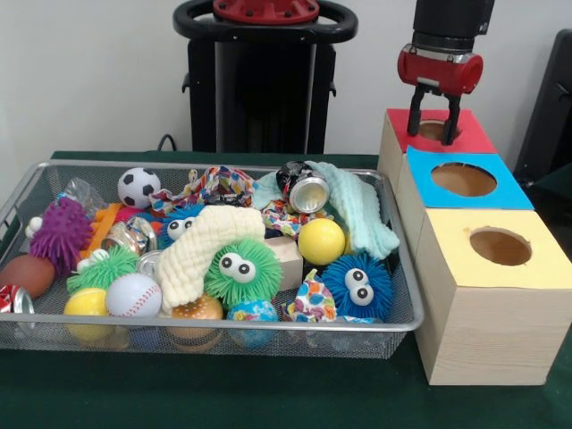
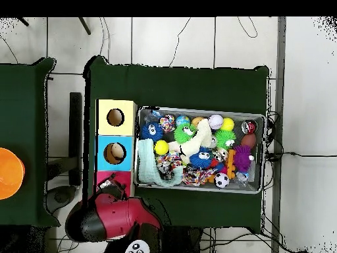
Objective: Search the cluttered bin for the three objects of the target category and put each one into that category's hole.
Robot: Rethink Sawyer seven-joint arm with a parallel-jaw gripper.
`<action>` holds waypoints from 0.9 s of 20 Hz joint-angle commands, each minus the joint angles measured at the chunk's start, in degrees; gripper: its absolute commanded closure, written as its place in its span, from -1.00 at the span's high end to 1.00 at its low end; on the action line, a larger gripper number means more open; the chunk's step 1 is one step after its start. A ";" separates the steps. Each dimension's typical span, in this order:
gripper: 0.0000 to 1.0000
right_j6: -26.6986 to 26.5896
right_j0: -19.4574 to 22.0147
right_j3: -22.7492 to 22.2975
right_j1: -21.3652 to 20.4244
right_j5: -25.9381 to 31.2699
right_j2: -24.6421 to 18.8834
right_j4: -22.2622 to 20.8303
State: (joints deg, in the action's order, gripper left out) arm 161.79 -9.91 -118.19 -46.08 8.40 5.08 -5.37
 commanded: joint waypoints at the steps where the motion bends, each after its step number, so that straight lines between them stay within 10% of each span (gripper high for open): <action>1: 1.00 4.08 2.07 3.24 0.78 -1.21 -0.60 1.86; 2: 1.00 3.93 2.16 3.23 0.71 -1.11 -0.63 1.75; 3: -1.00 4.01 1.96 3.23 0.73 -1.06 -0.59 1.78; 18: -1.00 1.13 3.53 4.04 -2.90 5.95 -0.94 1.53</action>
State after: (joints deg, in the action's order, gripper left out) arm 161.79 -8.74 -118.20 -46.47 8.42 5.11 -5.40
